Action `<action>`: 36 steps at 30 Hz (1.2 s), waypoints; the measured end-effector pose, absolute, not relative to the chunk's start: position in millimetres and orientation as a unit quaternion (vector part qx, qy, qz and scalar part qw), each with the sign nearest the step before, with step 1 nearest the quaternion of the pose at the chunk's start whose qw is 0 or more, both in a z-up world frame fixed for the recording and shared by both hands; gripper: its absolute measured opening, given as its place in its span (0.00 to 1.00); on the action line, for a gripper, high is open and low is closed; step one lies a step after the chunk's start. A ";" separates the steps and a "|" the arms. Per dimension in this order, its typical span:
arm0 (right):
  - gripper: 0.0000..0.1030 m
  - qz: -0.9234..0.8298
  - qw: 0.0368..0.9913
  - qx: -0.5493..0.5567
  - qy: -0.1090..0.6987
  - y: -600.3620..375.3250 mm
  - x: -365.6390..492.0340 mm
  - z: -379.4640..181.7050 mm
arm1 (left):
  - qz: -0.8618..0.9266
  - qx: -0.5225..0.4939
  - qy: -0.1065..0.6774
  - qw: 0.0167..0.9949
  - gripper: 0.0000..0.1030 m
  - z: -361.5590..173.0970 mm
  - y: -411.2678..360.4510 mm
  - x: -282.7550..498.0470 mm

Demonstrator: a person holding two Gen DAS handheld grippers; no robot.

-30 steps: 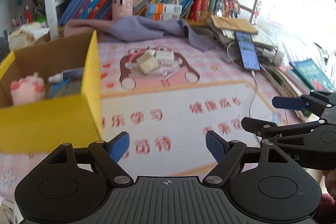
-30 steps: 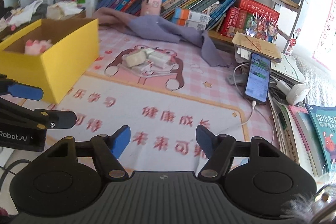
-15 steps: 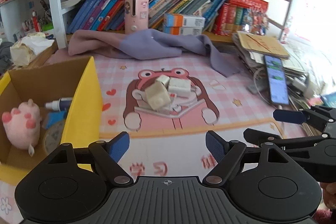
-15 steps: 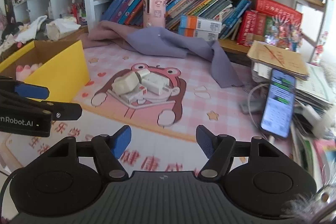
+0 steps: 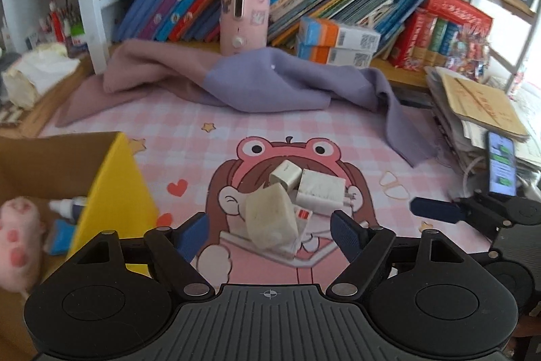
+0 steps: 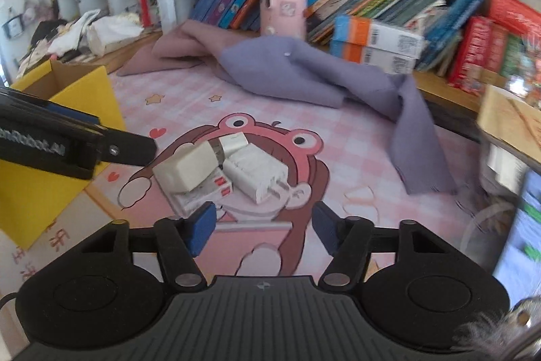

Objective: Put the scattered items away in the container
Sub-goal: 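Grasp a white charger block with the left tool while the right tool approaches another charger, then grasp the white charger with the right tool while the left tool holds its charger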

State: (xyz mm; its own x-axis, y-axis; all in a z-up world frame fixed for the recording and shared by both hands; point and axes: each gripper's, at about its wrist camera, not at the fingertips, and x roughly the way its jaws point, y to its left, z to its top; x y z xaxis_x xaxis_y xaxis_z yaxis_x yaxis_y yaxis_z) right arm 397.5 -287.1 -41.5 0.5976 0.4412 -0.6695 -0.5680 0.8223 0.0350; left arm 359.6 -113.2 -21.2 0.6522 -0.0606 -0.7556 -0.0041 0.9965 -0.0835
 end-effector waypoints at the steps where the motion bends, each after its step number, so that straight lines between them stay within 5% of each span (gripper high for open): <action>1: 0.57 0.290 0.887 -0.093 0.347 -284.7 405.6 -43.7 | -0.012 -0.042 0.424 0.905 0.69 -26.3 -113.0 367.3; 7: 0.57 0.323 0.871 -0.108 0.355 -269.1 442.9 -60.0 | -0.014 -0.048 0.448 0.892 0.59 -45.9 -113.3 396.7; 20: 0.57 0.380 0.842 -0.112 0.367 -254.5 479.1 -79.5 | 0.012 -0.130 0.487 0.864 0.55 -75.3 -97.8 421.1; 24: 0.57 0.390 0.836 -0.095 0.375 -254.0 485.4 -81.4 | 0.010 -0.167 0.489 0.856 0.41 -81.4 -92.0 423.6; 36: 0.52 0.382 0.833 -0.087 0.390 -256.8 490.1 -81.1 | 0.009 -0.134 0.467 0.874 0.34 -48.8 -93.4 389.0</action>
